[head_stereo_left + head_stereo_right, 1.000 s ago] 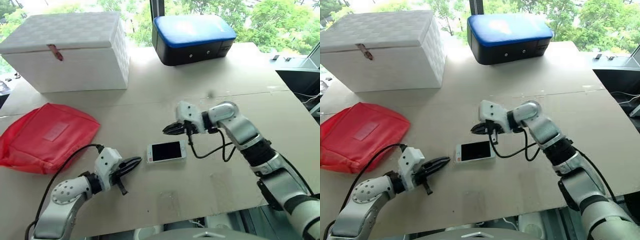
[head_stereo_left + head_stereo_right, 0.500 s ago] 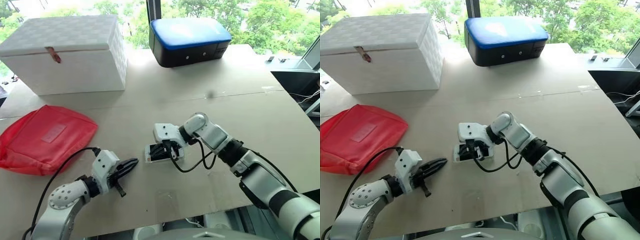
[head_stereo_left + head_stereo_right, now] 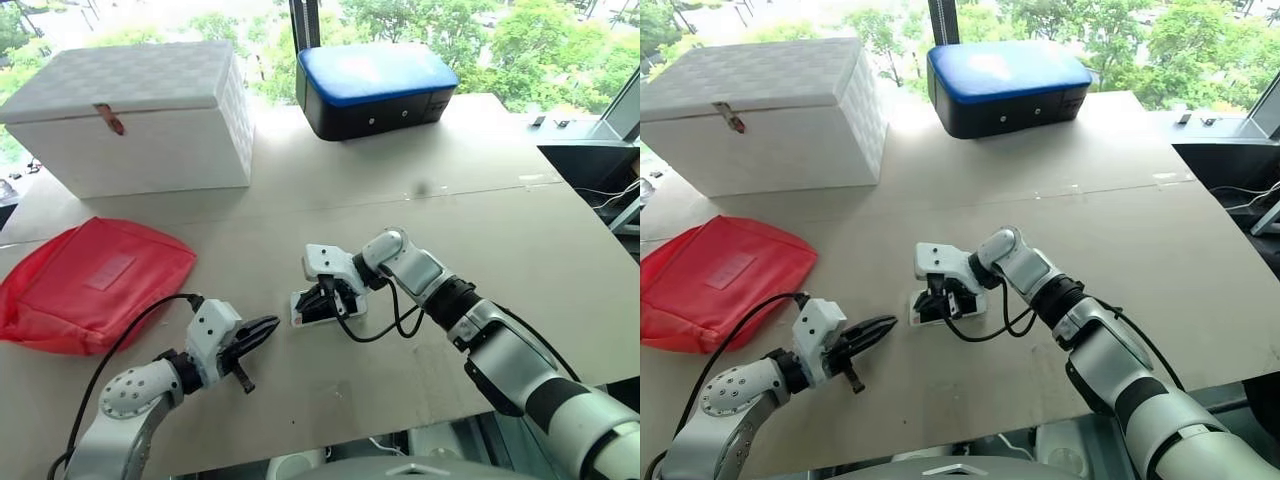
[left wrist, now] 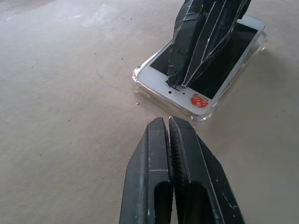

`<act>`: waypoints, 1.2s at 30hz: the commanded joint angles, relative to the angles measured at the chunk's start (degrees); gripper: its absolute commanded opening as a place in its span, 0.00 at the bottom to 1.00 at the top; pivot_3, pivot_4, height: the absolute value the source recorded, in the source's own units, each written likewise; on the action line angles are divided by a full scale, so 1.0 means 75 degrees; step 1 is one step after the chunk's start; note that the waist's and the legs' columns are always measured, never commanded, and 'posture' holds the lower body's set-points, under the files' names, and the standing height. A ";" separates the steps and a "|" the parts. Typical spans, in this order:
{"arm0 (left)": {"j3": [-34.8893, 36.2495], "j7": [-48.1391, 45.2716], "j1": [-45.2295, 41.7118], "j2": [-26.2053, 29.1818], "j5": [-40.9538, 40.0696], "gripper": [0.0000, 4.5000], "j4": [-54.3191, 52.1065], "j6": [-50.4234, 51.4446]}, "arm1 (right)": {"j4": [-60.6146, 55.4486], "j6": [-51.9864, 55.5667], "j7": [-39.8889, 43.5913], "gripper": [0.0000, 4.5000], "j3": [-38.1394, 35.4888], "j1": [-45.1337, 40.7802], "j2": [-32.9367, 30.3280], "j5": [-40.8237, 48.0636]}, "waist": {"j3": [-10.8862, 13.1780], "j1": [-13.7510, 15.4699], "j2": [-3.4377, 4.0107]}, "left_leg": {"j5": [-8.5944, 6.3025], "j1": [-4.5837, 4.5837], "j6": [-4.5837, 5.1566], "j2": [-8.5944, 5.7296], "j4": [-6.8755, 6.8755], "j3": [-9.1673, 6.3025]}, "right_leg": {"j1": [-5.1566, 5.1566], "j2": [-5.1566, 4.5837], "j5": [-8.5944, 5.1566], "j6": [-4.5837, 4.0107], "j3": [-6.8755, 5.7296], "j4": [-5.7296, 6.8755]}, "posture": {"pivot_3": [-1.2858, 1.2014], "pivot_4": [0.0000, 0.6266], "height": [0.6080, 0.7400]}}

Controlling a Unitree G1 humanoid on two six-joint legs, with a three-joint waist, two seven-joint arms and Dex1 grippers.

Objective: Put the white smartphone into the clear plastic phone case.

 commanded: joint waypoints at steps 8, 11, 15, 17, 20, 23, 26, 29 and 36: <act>0.0064 -0.0035 -0.0047 0.0053 -0.0019 0.03 -0.0174 -0.0050 | -0.0375 0.0804 -0.0304 0.00 -0.0669 0.0775 0.0086 0.0354 | -0.0030 -0.0005 0.0016 | 0.0000 -0.0002 0.0000 0.0001 -0.0020 0.0000 | -0.0008 -0.0027 -0.0001 -0.0001 -0.0043 -0.0007 | 0.52 0.24 0.96; -0.0002 -0.0029 -0.0063 0.0024 0.0006 0.03 -0.0147 -0.0051 | -0.1647 0.1241 -0.0131 0.00 -0.1072 0.0915 -0.0212 0.0807 | -0.0018 0.0014 0.0003 | 0.0000 -0.0047 0.0000 0.0000 -0.0020 0.0001 | -0.0043 -0.0031 0.0001 -0.0002 -0.0043 -0.0010 | 0.52 0.24 0.96; -0.0064 -0.0036 -0.0129 0.0006 0.0024 0.03 -0.0076 -0.0058 | -0.3116 0.1898 -0.0240 0.00 -0.1511 0.1075 -0.0659 0.1284 | -0.0002 0.0006 -0.0023 | 0.0019 -0.0151 -0.0029 -0.0006 -0.0014 0.0000 | -0.0139 -0.0042 0.0008 -0.0011 -0.0053 -0.0015 | 0.52 0.24 0.96; -0.0085 -0.0041 -0.0156 0.0004 0.0022 0.03 -0.0049 -0.0063 | -0.3753 0.2266 -0.0304 0.00 -0.1638 0.1163 -0.0913 0.1453 | 0.0006 0.0002 -0.0024 | 0.0026 -0.0180 -0.0029 -0.0007 -0.0013 -0.0001 | -0.0166 -0.0041 0.0025 0.0006 -0.0058 -0.0020 | 0.52 0.24 0.96; -0.0153 -0.0070 -0.0183 -0.0008 0.0041 0.03 -0.0010 -0.0083 | -0.4561 0.2409 -0.0385 0.00 -0.1473 0.1449 -0.1572 0.1232 | 0.0006 -0.0014 -0.0026 | 0.0039 -0.0180 -0.0003 -0.0006 -0.0032 -0.0001 | -0.0165 -0.0039 0.0024 0.0006 -0.0065 -0.0043 | 0.52 0.24 0.96; -0.0177 -0.0069 -0.0226 -0.0012 0.0046 0.03 0.0009 -0.0083 | -0.4937 0.2324 -0.0664 0.00 -0.1407 0.1728 -0.2187 0.0903 | 0.0012 0.0013 -0.0039 | 0.0040 -0.0181 0.0005 -0.0007 -0.0040 -0.0001 | -0.0160 -0.0039 0.0023 0.0005 -0.0075 -0.0061 | 0.52 0.24 0.96; -0.0158 -0.0078 -0.0229 0.0006 0.0046 0.03 0.0015 -0.0085 | -0.5423 0.2448 -0.0736 0.00 -0.1506 0.2022 -0.2816 0.0854 | 0.0038 0.0033 -0.0049 | 0.0034 -0.0183 0.0017 -0.0008 -0.0035 0.0000 | -0.0158 -0.0040 0.0012 -0.0014 -0.0077 -0.0063 | 0.52 0.24 0.96; -0.0170 -0.0119 -0.0213 0.0037 0.0078 0.03 0.0024 -0.0110 | -0.6007 0.2645 -0.0690 0.00 -0.1633 0.2318 -0.3413 0.0969 | 0.0045 0.0054 -0.0050 | 0.0031 -0.0183 0.0025 -0.0007 -0.0033 -0.0001 | -0.0157 -0.0043 0.0012 -0.0016 -0.0092 -0.0062 | 0.52 0.24 0.96; -0.0272 -0.0153 -0.0267 0.0035 0.0120 0.03 0.0032 -0.0109 | -0.6511 0.2947 -0.0787 0.00 -0.1560 0.2674 -0.3982 0.1077 | 0.0050 0.0096 -0.0055 | 0.0024 -0.0183 0.0038 -0.0004 -0.0028 -0.0003 | -0.0148 -0.0031 0.0024 0.0008 -0.0132 -0.0064 | 0.52 0.24 0.96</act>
